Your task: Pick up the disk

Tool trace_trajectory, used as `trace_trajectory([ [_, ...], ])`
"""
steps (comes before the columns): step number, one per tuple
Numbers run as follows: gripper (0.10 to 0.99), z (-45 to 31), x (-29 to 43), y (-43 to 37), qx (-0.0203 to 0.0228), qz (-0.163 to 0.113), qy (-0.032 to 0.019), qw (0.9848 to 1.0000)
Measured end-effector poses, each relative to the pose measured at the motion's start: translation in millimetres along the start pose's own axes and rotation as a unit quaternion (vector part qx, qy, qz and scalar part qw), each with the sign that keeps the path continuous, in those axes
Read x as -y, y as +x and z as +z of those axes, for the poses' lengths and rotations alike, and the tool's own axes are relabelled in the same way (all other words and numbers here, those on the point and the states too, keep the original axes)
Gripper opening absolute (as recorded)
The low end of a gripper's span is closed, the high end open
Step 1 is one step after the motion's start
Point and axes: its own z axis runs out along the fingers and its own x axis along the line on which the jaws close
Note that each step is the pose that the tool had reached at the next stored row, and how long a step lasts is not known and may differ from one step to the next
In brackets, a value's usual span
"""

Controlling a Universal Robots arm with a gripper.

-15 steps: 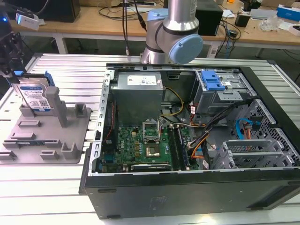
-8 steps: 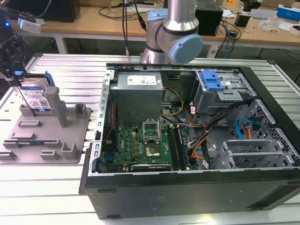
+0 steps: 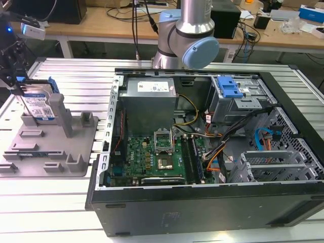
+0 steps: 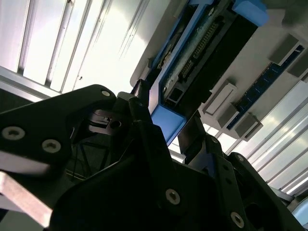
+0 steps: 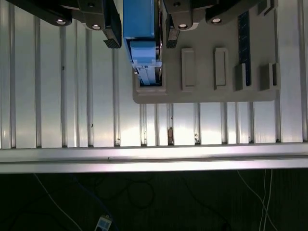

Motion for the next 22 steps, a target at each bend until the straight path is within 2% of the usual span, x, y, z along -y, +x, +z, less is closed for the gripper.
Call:
trace_trajectory([
  [7,0.482,1.9,0.0,0.0,0.0000,0.000,0.0000,1.0000],
  [8,0.412,2.2,0.0,0.0,0.0000,0.000,0.0000,1.0000],
  [22,0.412,3.8,0.0,0.7,0.0000,0.000,0.0000,1.0000],
])
